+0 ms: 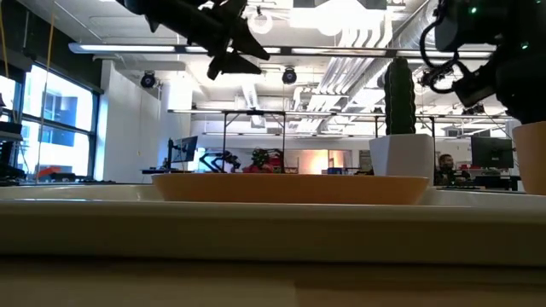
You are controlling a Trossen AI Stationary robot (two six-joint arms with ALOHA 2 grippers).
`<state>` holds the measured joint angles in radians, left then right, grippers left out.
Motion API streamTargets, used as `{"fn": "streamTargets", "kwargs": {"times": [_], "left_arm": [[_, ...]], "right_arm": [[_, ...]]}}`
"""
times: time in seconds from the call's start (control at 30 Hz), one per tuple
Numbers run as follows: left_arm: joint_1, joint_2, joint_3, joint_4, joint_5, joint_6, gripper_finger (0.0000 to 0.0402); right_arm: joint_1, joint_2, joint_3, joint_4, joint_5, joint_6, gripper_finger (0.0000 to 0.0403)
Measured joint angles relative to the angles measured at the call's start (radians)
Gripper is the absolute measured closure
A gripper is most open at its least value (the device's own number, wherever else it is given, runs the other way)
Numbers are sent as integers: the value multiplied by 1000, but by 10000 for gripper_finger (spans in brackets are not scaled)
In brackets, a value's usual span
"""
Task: Pick and place plate/cup/fork/spoon on tray
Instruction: Put the orange cup at the top right of the orange plate on the gray tray
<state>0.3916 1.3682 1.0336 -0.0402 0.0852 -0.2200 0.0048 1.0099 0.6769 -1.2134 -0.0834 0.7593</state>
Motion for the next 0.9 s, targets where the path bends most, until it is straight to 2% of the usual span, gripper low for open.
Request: {"fn": "streamTargets", "kwargs": {"times": [0.27, 0.47, 0.67, 0.9], "left_arm": [[-1, 0, 0, -7, -11, -38, 200], [-6, 0, 0, -64, -11, -39, 200], [-5, 0, 0, -116, -35, -39, 200], [-6, 0, 0, -135, -46, -43, 200]], "right_arm": [[0, 75, 21, 61, 2, -1, 396], [0, 78, 93, 36, 27, 51, 400], [-12, 98, 205, -12, 107, 144, 401], [-2, 261, 309, 52, 95, 112, 402]]}}
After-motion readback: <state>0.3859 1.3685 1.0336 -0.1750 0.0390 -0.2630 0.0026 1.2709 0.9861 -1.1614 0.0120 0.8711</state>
